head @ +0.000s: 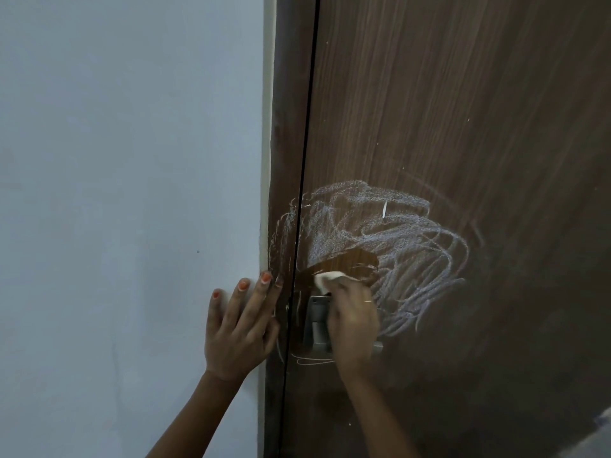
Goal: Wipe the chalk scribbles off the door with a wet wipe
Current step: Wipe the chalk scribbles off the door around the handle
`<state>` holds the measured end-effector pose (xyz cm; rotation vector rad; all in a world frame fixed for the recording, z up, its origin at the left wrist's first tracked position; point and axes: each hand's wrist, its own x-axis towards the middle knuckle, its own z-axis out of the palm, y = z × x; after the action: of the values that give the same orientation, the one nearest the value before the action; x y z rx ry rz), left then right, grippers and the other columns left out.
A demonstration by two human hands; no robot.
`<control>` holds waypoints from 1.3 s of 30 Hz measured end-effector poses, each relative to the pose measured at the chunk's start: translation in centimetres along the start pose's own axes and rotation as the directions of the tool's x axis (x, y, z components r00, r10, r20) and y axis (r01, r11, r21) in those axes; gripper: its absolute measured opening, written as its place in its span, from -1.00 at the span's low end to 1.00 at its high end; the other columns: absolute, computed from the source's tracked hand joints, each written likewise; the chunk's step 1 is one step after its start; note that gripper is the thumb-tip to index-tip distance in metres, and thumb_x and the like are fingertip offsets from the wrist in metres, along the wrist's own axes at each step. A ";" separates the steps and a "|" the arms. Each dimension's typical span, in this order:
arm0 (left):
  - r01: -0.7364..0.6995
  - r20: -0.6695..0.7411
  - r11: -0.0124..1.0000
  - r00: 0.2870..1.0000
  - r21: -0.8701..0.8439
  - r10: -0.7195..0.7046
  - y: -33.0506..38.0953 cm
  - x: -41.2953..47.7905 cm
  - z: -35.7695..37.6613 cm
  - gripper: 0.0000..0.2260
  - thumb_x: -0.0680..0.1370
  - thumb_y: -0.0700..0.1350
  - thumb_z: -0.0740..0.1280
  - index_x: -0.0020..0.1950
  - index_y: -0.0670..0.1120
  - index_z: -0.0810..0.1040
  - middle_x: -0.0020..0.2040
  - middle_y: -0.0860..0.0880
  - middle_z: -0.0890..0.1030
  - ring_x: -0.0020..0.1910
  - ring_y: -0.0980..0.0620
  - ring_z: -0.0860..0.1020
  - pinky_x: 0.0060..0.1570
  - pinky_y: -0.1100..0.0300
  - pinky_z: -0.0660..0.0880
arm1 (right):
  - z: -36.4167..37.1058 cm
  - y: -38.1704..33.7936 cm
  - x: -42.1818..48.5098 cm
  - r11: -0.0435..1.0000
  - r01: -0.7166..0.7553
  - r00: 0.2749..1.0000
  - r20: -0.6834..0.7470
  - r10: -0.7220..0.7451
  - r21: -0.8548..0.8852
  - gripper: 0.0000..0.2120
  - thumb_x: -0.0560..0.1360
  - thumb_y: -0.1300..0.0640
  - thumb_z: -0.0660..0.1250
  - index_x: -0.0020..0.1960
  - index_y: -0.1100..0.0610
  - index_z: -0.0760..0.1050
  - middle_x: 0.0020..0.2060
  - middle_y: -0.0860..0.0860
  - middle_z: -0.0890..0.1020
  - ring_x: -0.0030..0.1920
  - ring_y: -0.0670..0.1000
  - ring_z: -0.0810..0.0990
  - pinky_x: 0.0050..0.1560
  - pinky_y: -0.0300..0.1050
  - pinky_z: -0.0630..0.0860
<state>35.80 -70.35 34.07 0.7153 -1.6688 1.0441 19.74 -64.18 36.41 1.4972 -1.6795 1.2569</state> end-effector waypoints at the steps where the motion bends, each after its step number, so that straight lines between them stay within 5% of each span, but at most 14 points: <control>1: 0.000 -0.001 1.000 1.000 -0.002 0.000 0.0 0.0 0.0 -0.52 0.58 -0.06 0.09 0.51 -0.09 0.17 0.54 -0.10 0.04 0.51 -0.10 -0.01 0.46 -0.09 -0.07 | -0.5 0.7 0.3 0.989 -0.135 0.988 -0.071 0.139 0.065 -0.71 0.31 0.44 0.41 -0.01 0.22 0.61 -0.09 0.12 0.63 -0.06 -0.02 0.51 -0.11 -0.33 0.47; 3: 0.001 -0.002 1.000 1.000 0.002 -0.001 0.0 0.0 0.1 -0.52 0.58 -0.06 0.08 0.51 -0.09 0.17 0.54 -0.10 0.04 0.51 -0.10 -0.01 0.46 -0.09 -0.06 | -1.2 1.6 1.3 0.911 -0.329 0.905 -0.193 0.380 0.250 -0.78 0.39 0.41 0.38 0.02 0.25 0.58 -0.06 0.13 0.59 -0.05 0.00 0.52 -0.05 -0.49 0.38; 6: 0.002 0.002 1.000 1.000 0.008 -0.002 0.1 0.0 0.2 -0.52 0.58 -0.05 0.08 0.51 -0.09 0.17 0.54 -0.10 0.04 0.51 -0.10 -0.01 0.45 -0.10 -0.05 | -0.7 1.0 2.3 0.847 -0.372 0.840 -0.250 0.481 0.380 -0.85 0.45 0.35 0.35 0.02 0.28 0.55 -0.08 0.14 0.58 -0.07 0.05 0.56 -0.08 -0.31 0.51; 11: 0.004 -0.007 1.000 1.000 0.007 -0.004 0.1 0.0 0.2 -0.53 0.59 -0.05 0.07 0.51 -0.09 0.18 0.54 -0.09 0.06 0.51 -0.09 0.01 0.46 -0.09 -0.05 | 1.9 -3.6 1.2 0.994 -0.019 0.999 -0.044 0.023 0.103 -0.80 0.40 0.25 0.30 -0.01 0.22 0.61 -0.11 0.11 0.65 -0.10 0.02 0.55 -0.19 -0.31 0.48; 14: 0.002 -0.009 1.000 1.000 -0.005 -0.002 0.0 -0.1 0.1 -0.53 0.60 -0.04 0.06 0.51 -0.10 0.16 0.54 -0.09 0.06 0.51 -0.09 0.02 0.46 -0.08 -0.05 | 2.6 -3.9 0.4 0.974 0.221 0.969 0.103 -0.224 0.041 -0.77 0.41 0.22 0.23 -0.01 0.17 0.61 -0.11 0.06 0.65 -0.09 -0.04 0.46 -0.24 -0.24 0.51; 16: 0.004 -0.006 1.000 1.000 -0.007 -0.004 0.0 -0.1 0.1 -0.53 0.59 -0.05 0.06 0.51 -0.09 0.18 0.54 -0.09 0.06 0.51 -0.09 0.02 0.46 -0.09 -0.06 | 2.2 -2.7 0.4 0.970 0.241 0.962 0.130 -0.241 0.013 -0.81 0.38 0.26 0.32 -0.02 0.18 0.62 -0.12 0.06 0.66 -0.16 -0.01 0.54 -0.28 -0.25 0.53; 19: 0.002 0.001 1.000 1.000 0.004 -0.002 0.0 -0.1 0.1 -0.53 0.59 -0.06 0.07 0.50 -0.09 0.19 0.54 -0.10 0.05 0.51 -0.10 0.01 0.46 -0.10 -0.06 | 0.5 -0.2 1.0 0.997 -0.028 0.999 -0.025 0.030 0.076 -0.79 0.34 0.29 0.38 -0.02 0.23 0.60 -0.10 0.15 0.63 -0.17 0.01 0.58 -0.10 -0.50 0.41; 22: 0.004 0.001 1.000 1.000 0.004 -0.004 0.1 0.0 0.3 -0.53 0.59 -0.06 0.07 0.50 -0.10 0.18 0.54 -0.10 0.05 0.51 -0.11 0.00 0.46 -0.10 -0.06 | -1.2 1.7 2.8 0.884 -0.339 0.870 -0.250 0.424 0.320 -0.82 0.46 0.34 0.32 0.06 0.30 0.55 -0.02 0.21 0.54 -0.03 -0.05 0.49 0.01 -0.59 0.35; 24: 0.008 0.002 1.000 1.000 0.001 -0.008 0.1 -0.1 0.3 -0.53 0.59 -0.06 0.07 0.50 -0.10 0.18 0.54 -0.10 0.05 0.51 -0.11 0.01 0.46 -0.11 -0.06 | -1.4 1.6 3.9 0.835 -0.395 0.798 -0.308 0.518 0.383 -0.78 0.47 0.38 0.31 0.11 0.34 0.53 0.00 0.22 0.51 -0.02 -0.06 0.48 -0.02 -0.59 0.37; 27: 0.011 0.001 1.000 1.000 0.003 -0.011 0.2 -0.1 0.2 -0.53 0.59 -0.05 0.07 0.50 -0.10 0.19 0.54 -0.10 0.05 0.51 -0.11 0.01 0.46 -0.10 -0.05 | -0.1 -0.8 4.3 0.887 -0.316 0.861 -0.292 0.418 0.336 -0.76 0.45 0.39 0.33 0.12 0.35 0.53 0.02 0.25 0.51 0.00 -0.13 0.42 0.02 -0.59 0.37; 30: 0.012 -0.005 1.000 1.000 0.001 -0.012 0.1 0.0 0.2 -0.53 0.58 -0.06 0.07 0.50 -0.10 0.20 0.54 -0.09 0.07 0.51 -0.10 0.03 0.46 -0.10 -0.04 | 1.8 -3.8 3.5 0.969 -0.103 0.980 -0.144 0.137 0.223 -0.75 0.46 0.23 0.30 0.09 0.30 0.57 -0.02 0.21 0.59 -0.01 -0.14 0.39 0.03 -0.47 0.40; 34: 0.008 -0.010 1.000 1.000 -0.007 -0.008 0.0 0.0 0.1 -0.52 0.59 -0.04 0.07 0.51 -0.10 0.17 0.54 -0.08 0.07 0.51 -0.09 0.03 0.46 -0.09 -0.04 | 2.8 -4.2 1.6 0.976 0.192 0.980 0.031 -0.196 0.099 -0.70 0.34 0.30 0.47 0.07 0.24 0.59 -0.06 0.12 0.65 -0.04 0.00 0.47 -0.14 -0.24 0.51; 39: 0.009 0.000 1.000 1.000 0.002 -0.009 0.1 -0.1 0.3 -0.53 0.59 -0.04 0.07 0.50 -0.10 0.18 0.54 -0.10 0.06 0.51 -0.11 0.03 0.46 -0.10 -0.05 | 1.0 -1.6 2.7 0.983 -0.077 0.977 -0.185 0.108 0.165 -0.77 0.35 0.36 0.43 0.01 0.31 0.59 -0.08 0.19 0.61 -0.05 -0.05 0.43 0.00 -0.42 0.40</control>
<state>35.63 -70.58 33.94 0.7231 -1.6630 1.0393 20.82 -66.12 38.81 1.3472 -1.5691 1.5641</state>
